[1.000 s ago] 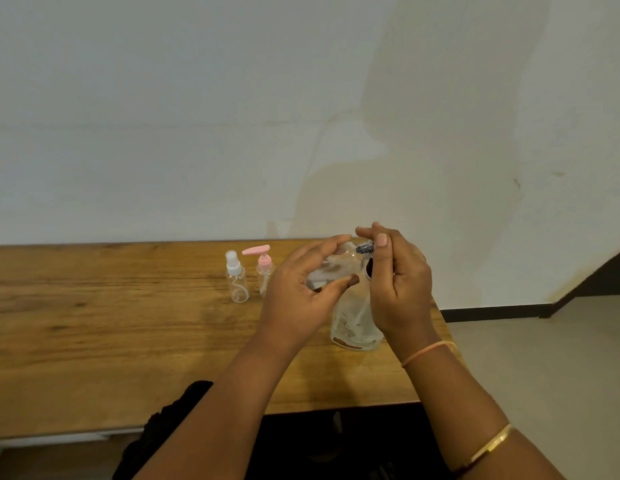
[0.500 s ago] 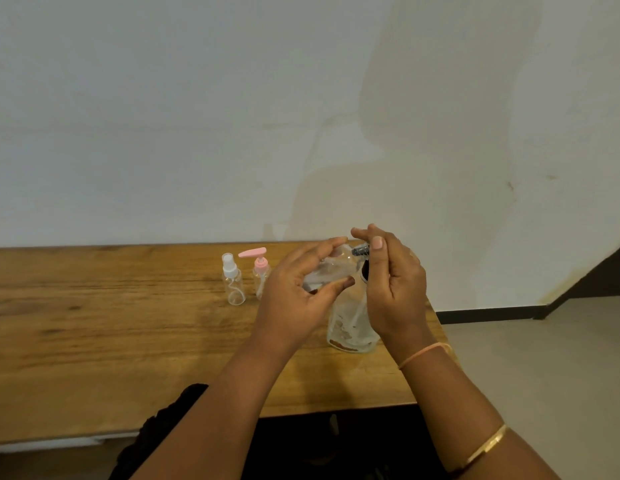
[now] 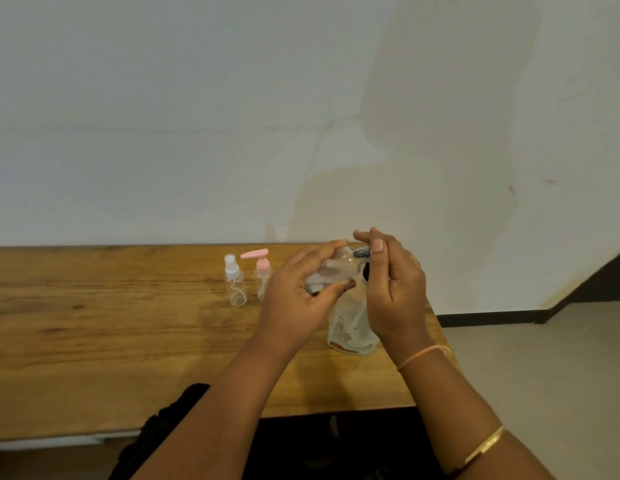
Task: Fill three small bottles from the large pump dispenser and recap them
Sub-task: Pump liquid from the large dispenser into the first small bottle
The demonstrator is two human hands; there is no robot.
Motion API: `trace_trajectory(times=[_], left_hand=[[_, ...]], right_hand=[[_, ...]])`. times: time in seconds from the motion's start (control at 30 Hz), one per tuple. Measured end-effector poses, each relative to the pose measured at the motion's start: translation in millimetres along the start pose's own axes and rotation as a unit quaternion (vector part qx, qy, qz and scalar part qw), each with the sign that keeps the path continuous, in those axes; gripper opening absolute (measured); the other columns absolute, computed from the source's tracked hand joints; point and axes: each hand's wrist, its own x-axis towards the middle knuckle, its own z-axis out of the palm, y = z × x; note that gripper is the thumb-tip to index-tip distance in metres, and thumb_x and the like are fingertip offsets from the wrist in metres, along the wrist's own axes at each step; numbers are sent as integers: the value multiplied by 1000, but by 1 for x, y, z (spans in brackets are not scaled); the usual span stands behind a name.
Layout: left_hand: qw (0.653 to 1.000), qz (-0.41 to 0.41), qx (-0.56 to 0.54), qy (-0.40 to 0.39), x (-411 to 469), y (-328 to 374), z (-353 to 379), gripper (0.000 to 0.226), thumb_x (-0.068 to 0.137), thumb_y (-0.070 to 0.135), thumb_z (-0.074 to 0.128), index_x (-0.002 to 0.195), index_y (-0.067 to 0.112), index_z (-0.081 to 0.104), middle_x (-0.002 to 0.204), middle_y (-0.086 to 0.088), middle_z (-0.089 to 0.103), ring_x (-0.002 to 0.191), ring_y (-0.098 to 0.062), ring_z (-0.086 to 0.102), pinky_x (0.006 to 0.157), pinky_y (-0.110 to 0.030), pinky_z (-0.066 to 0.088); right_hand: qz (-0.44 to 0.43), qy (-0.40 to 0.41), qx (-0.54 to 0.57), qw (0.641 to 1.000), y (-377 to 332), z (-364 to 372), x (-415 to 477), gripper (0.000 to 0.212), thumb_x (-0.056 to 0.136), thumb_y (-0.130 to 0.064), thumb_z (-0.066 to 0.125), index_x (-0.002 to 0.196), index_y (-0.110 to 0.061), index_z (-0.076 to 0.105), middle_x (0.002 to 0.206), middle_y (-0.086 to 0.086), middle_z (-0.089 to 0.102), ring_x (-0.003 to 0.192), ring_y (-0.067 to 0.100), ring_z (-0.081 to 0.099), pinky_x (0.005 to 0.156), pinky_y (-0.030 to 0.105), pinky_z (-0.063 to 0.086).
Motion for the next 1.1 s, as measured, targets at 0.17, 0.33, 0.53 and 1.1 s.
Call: trace_trajectory(times=[0.17,0.33,0.53,1.1], left_hand=[[1000,27,3,13,2,6,0,54,74,18,78,117,41,54,109,18,61,107,13,50,87,1,35],[999,30,0,13,5,5,0,55,74,19,78,116,43,52,109,18,61,106,12,51,87,-1,36],[1000,-5,-8,-1,0,1,1,55,74,19,77,116,44,53,110,19,61,107,12,51,85,0,36],[1000,21,-12,10,2,1,2,53,75,18,78,119,36,55,111,14,62,108,7,53,89,-4,39]], right_hand=[[8,1,50,999,-6,-4,4,28,97,-38,31,109,-42,56,113,-18,63,125,8,50,102,51,40],[1,-2,38,999,-4,-4,7,33,97,-37,31,110,-30,60,112,-18,62,126,6,48,102,48,41],[10,-9,6,1000,3,0,3,33,97,-40,29,105,-33,60,106,-23,62,120,5,53,99,53,41],[17,-9,41,999,-2,-4,3,30,97,-39,30,106,-39,58,110,-20,63,123,5,50,101,47,42]])
